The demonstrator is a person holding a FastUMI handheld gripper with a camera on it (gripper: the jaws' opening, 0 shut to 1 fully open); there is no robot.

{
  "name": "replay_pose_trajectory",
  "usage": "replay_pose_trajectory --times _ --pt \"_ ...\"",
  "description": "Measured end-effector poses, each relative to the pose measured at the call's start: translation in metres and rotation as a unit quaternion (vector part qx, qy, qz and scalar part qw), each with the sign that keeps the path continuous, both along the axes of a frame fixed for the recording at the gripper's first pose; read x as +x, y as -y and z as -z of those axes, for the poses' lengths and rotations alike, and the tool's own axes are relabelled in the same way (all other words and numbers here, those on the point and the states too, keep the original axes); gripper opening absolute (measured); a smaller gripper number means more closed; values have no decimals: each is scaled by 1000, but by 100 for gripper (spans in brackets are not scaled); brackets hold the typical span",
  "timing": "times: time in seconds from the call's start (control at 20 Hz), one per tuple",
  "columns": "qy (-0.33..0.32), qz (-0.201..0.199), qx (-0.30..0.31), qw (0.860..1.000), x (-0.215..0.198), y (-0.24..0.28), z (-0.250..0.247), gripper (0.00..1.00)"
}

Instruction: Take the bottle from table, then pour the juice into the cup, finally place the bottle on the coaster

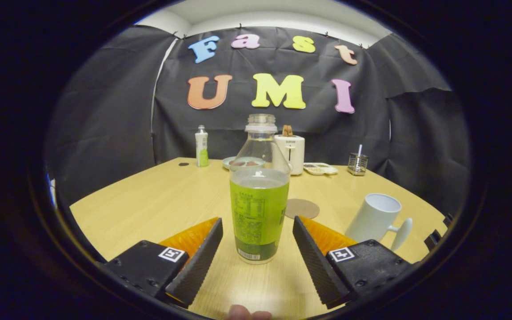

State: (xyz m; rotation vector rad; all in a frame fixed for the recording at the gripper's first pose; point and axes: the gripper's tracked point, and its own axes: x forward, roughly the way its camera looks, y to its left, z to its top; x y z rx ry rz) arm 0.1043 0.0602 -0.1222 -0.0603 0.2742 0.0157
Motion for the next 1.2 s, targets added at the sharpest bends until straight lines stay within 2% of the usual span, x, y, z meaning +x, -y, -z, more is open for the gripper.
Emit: replay_pose_trajectory --times 0.5,0.6,0.8,1.05,1.2 --pt "-42 -1 -20 999 24 0 12 100" --pt "-40 2 -17 999 26 2 9 98" --pt "-39 -3 -9 999 27 -2 7 86" --pt "-47 -3 -7 999 25 -1 7 82" --pt "-42 -5 14 999 21 -1 -9 81"
